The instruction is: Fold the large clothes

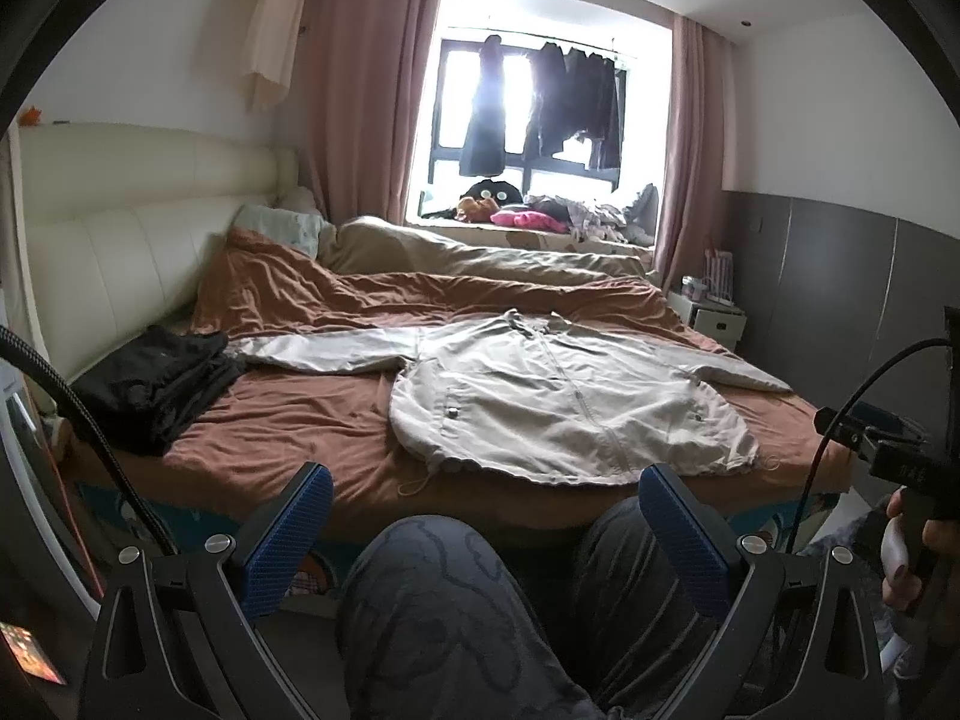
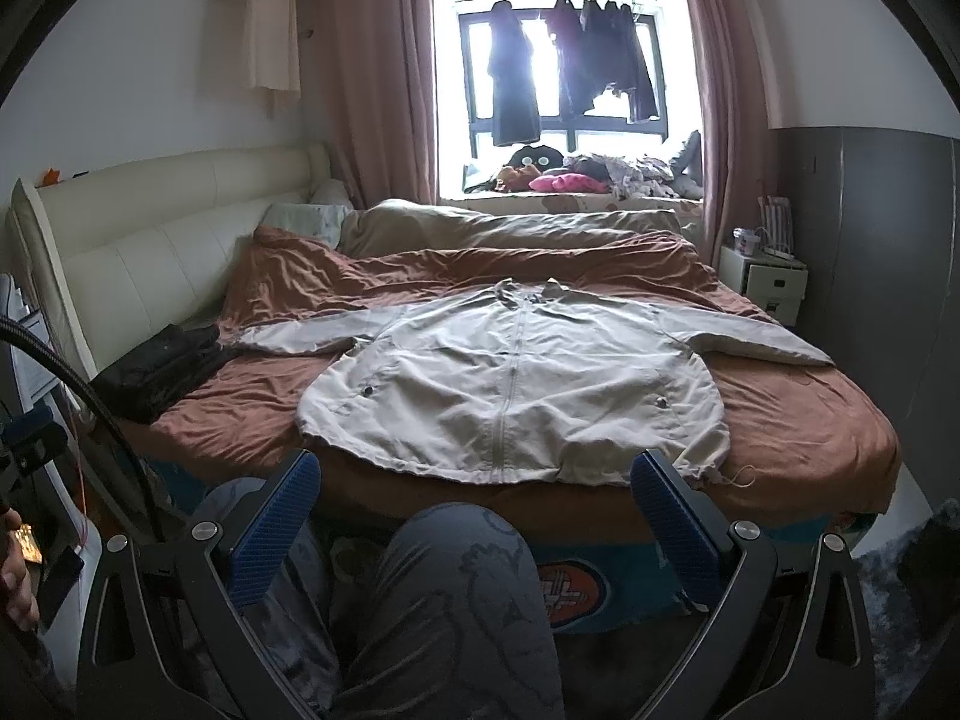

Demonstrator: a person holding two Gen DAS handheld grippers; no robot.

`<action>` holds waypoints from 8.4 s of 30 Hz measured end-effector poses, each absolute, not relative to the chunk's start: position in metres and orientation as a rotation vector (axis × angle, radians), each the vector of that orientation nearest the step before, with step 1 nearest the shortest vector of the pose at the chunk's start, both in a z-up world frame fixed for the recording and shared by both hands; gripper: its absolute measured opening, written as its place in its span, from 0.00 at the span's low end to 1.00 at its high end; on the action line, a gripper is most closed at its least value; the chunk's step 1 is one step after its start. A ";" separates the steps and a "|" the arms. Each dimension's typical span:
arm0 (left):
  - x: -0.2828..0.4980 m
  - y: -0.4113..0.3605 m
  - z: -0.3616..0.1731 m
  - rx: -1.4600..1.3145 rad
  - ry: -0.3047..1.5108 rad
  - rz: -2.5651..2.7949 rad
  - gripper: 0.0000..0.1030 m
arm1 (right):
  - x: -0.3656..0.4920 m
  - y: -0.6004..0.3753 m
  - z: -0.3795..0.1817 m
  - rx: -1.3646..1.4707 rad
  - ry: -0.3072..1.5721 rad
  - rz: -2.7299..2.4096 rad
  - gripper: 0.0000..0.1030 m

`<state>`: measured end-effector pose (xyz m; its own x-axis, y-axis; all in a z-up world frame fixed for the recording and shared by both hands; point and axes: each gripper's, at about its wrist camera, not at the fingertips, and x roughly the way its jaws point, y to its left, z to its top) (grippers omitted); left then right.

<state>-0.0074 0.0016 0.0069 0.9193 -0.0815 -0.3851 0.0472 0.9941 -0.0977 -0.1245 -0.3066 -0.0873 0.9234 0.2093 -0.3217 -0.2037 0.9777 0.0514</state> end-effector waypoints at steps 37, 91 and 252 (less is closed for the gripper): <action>0.117 0.051 -0.004 -0.155 0.474 0.035 0.99 | 0.017 -0.279 -0.071 0.058 0.386 0.270 1.00; 0.532 0.334 -0.145 -0.478 0.825 0.331 0.72 | 0.525 -0.062 -0.136 0.391 0.832 0.391 0.72; 0.604 0.088 -0.150 -0.175 1.086 -0.132 0.38 | 0.465 -0.424 -0.197 1.102 0.630 -0.014 0.71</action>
<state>0.6043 0.0878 -0.1502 0.4600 -0.1919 -0.8669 0.0207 0.9784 -0.2056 0.4649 -0.4245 -0.1965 0.8266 0.2927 -0.4806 0.3136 0.4696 0.8253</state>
